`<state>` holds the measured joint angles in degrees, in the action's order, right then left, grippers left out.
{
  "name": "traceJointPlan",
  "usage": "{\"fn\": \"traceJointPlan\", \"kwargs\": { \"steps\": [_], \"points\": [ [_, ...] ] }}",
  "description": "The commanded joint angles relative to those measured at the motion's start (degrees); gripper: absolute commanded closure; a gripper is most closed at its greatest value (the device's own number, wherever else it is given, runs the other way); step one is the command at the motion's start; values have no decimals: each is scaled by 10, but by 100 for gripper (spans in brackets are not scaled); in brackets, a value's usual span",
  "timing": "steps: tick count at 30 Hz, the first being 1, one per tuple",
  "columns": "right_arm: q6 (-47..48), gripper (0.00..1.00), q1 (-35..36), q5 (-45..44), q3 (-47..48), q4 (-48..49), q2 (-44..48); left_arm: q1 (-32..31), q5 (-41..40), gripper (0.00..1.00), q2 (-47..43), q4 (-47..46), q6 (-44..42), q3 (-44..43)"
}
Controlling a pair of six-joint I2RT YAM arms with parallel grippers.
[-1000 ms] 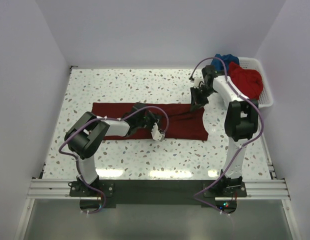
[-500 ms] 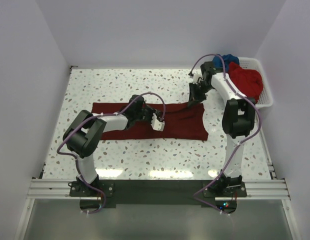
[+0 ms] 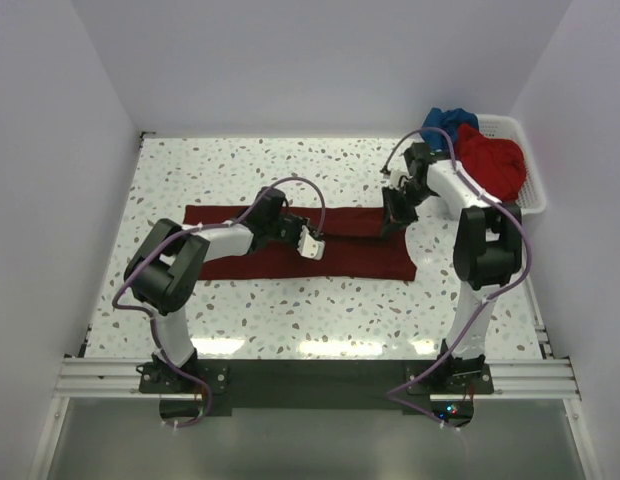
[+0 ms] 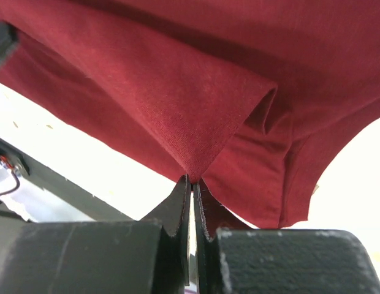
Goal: Fold and stack the t-shirts
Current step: Fold the tshirt
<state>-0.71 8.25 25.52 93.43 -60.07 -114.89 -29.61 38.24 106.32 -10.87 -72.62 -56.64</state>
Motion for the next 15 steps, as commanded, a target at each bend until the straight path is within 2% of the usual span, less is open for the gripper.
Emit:
{"fn": "traceJointPlan", "kwargs": {
  "steps": [1, 5, 7, 8, 10, 11, 12, 14, 15],
  "points": [
    [-10, 100, 3, 4, -31, 4, 26, 4, 39, 100, -4, 46, -15, -17],
    [-3, 100, 3, -6, -52, 10, 11, 4, 29, 100, 3, 72, -44, -15],
    [22, 100, 3, -4, -33, -13, -12, 6, 17, 92, 0, 75, -61, -9],
    [29, 93, 2, 1, -27, -30, -16, 6, 14, 85, -3, 81, -63, -7],
    [52, 79, 1, 5, -17, -40, -7, 9, 12, 77, -23, 107, -63, -8],
    [61, 66, 0, 8, -15, -46, 1, 10, 12, 70, -43, 136, -57, -10],
    [70, 59, 1, 8, -11, -48, 12, 12, 14, 68, -53, 149, -39, -10],
    [91, 55, 1, 5, 1, -50, 45, 19, 18, 65, -75, 200, -16, -15],
    [95, 55, 1, -1, 6, -47, 55, 24, 10, 65, -96, 205, 41, -15]
  ]
}}
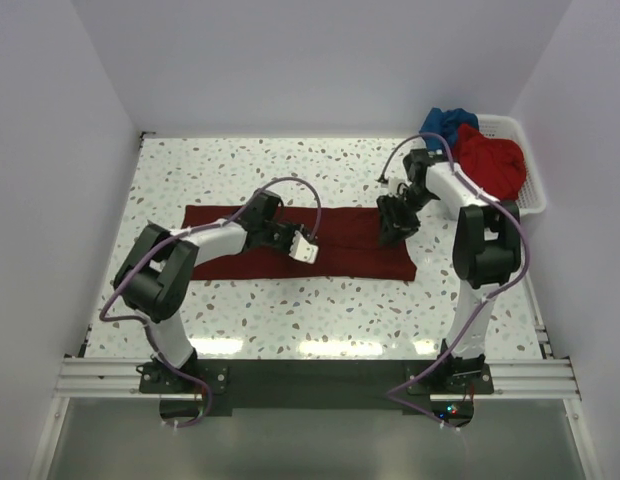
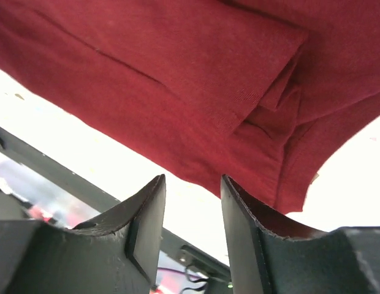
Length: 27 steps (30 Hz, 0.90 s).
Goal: Fold and stack the t-shirts
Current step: Fold the tshirt
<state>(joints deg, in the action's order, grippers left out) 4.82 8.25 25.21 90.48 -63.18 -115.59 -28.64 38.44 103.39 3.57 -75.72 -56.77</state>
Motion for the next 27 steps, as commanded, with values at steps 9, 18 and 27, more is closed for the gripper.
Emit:
{"fn": "traceJointPlan", "kwargs": {
  "steps": [9, 18, 27],
  "points": [
    [41, 80, 76, -81, 30, 33, 59, 66, -74, 66, -116, 163, 324, -35],
    [56, 81, 120, -195, 38, 75, -56, 217, -7, 69, -93, 256, 446, -83],
    [134, 81, 127, -314, 297, 87, -233, 351, 54, 73, -108, 324, 375, -84]
  ]
}}
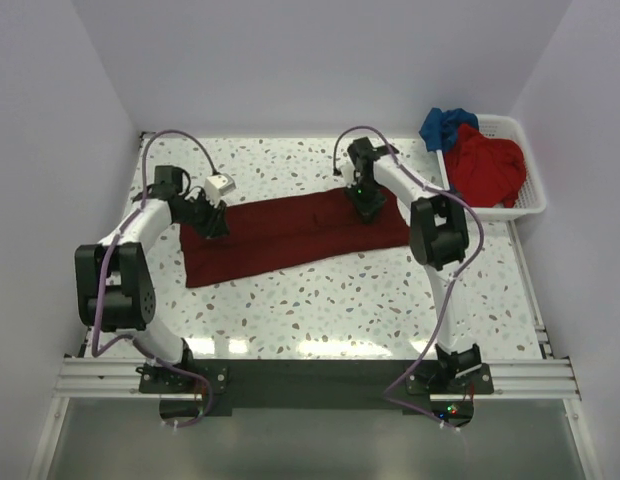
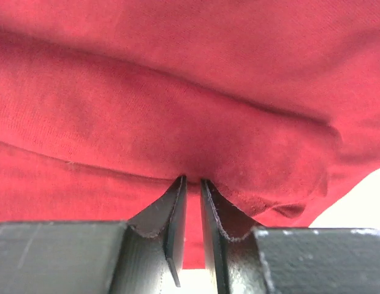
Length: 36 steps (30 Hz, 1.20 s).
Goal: Fold and stack the t-shirts
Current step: Fold the tshirt
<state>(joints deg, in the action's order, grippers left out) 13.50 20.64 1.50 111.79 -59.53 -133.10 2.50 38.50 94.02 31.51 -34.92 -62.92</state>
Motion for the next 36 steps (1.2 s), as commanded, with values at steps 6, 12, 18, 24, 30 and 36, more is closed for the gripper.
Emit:
{"fn": "traceJointPlan", "kwargs": {
  "steps": [6, 12, 18, 24, 30, 36],
  "points": [
    [121, 74, 37, -176, 312, 126, -156, 35, -16, 86, -83, -15, -80, 23],
    [116, 51, 41, -190, 201, 225, -4, -99, -218, 100, -66, -58, -147, 55],
    [61, 37, 39, -157, 167, 160, 74, -166, -291, 100, -16, -104, -189, 62],
    [4, 35, 26, -100, 172, 67, 103, -242, -367, 100, 22, -126, -224, 89],
    [-44, 37, -10, -17, 178, -15, 116, -308, -428, 100, 76, -103, -230, 126],
    [-44, 43, -68, 39, 117, -52, 143, -523, -388, 100, 36, -41, -120, 182]
  ]
}}
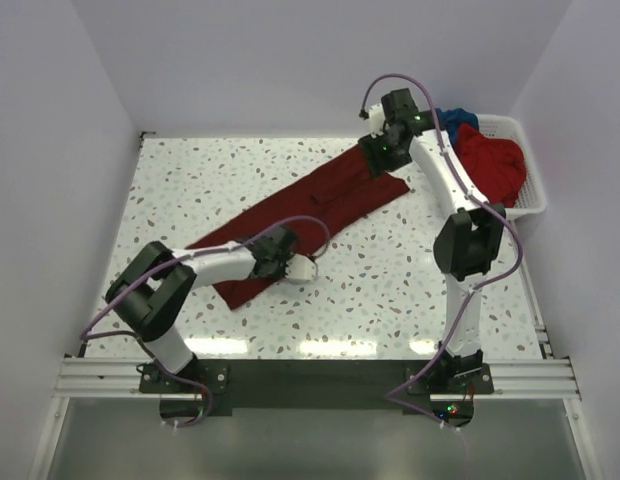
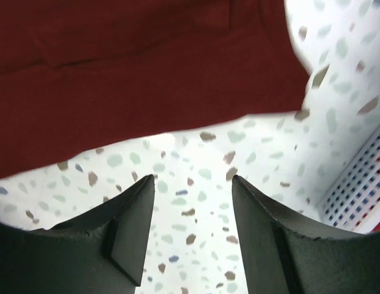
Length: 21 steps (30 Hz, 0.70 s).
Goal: Fold and stack the t-shirts
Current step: Fold the tshirt
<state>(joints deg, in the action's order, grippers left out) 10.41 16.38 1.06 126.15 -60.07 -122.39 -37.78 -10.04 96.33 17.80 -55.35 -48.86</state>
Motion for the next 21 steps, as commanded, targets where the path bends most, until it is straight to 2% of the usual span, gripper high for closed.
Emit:
{"fn": "traceJointPlan", "kwargs": {
  "steps": [1, 2, 3, 5, 7, 10, 11, 13, 15, 17, 21],
  "points": [
    [-11, 43, -40, 45, -47, -47, 38, -155, 122, 100, 14, 105, 112, 15],
    [-9, 45, -46, 48, -56, -46, 40, -217, 142, 100, 29, 116, 139, -8],
    [-6, 47, -50, 50, -68, -45, 44, -241, 181, 100, 39, 140, 187, -35],
    [-2, 50, -59, 52, -98, -41, 47, -269, 235, 100, 56, 155, 239, -121],
    [1, 52, -59, 55, -128, -36, 52, -264, 253, 100, 51, 155, 258, -182],
    [-3, 53, -58, 63, -157, -34, 56, -212, 296, 99, 8, 128, 291, -211],
    [-6, 53, -59, 66, -164, -27, 57, -166, 328, 98, -9, 117, 313, -217],
    [-14, 51, -59, 76, -186, -20, 56, -116, 347, 89, -16, 108, 335, -236],
    [-28, 50, -59, 84, -202, -7, 51, -39, 367, 83, -13, 74, 378, -240],
    [-37, 48, -59, 104, -201, -2, 31, 29, 374, 76, 9, 51, 426, -249],
    [-62, 45, -60, 128, -170, -8, -11, 104, 391, 73, 91, 36, 480, -310]
  ]
}}
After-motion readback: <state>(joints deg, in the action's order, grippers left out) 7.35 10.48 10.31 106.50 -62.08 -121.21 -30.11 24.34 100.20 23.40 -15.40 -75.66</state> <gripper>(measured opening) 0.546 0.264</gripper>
